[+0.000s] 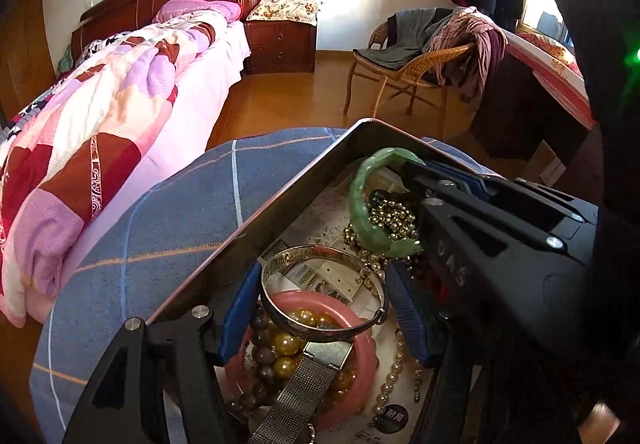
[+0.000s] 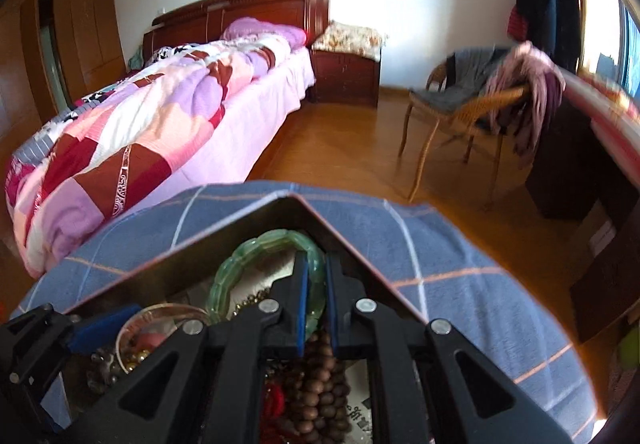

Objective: Organize jewelry
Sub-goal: 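Lower both bangles into the pink tin and open both tools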

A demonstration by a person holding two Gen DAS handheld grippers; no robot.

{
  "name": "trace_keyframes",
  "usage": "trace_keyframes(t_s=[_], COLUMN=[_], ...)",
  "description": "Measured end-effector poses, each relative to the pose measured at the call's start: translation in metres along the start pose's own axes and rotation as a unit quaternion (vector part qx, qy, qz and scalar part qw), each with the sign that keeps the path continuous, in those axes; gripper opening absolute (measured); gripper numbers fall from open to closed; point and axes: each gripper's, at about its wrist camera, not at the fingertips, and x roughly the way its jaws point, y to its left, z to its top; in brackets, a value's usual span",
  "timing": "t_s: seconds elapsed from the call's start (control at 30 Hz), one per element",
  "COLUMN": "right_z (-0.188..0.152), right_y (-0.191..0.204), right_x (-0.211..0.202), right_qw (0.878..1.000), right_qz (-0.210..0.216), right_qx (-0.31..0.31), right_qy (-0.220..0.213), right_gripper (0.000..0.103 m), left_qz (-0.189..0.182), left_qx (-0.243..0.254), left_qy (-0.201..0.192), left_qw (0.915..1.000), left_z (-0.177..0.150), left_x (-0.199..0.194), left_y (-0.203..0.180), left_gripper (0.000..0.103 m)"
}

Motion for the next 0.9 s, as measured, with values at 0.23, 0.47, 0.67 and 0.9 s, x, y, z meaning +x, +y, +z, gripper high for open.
trace_keyframes(t_s=[0.23,0.47,0.67,0.9], right_z=[-0.002,-0.005,-0.006,-0.009], right_y=[0.004,0.011,0.010,0.002], right_x=[0.001,0.001,-0.021,-0.035], right_qw=[1.000,0.999,0.999,0.998], right_qz=[-0.001,0.015,0.043,0.046], right_qx=[-0.011,-0.027,-0.006,0.027], right_qy=[0.015,0.016,-0.017,-0.039], right_gripper=[0.011,0.025,0.064,0.070], left_qz=[0.011,0.020,0.049,0.053], left_qx=[0.060,0.067,0.071,0.057], left_qy=[0.004,0.024,0.022,0.020], left_qw=[0.9981,0.9972,0.9960,0.9968], left_z=[0.001,0.003,0.000,-0.004], left_x=[0.000,0.007,0.004,-0.004], left_y=[-0.003,0.000,-0.006,-0.004], left_gripper=[0.064,0.065,0.073,0.074])
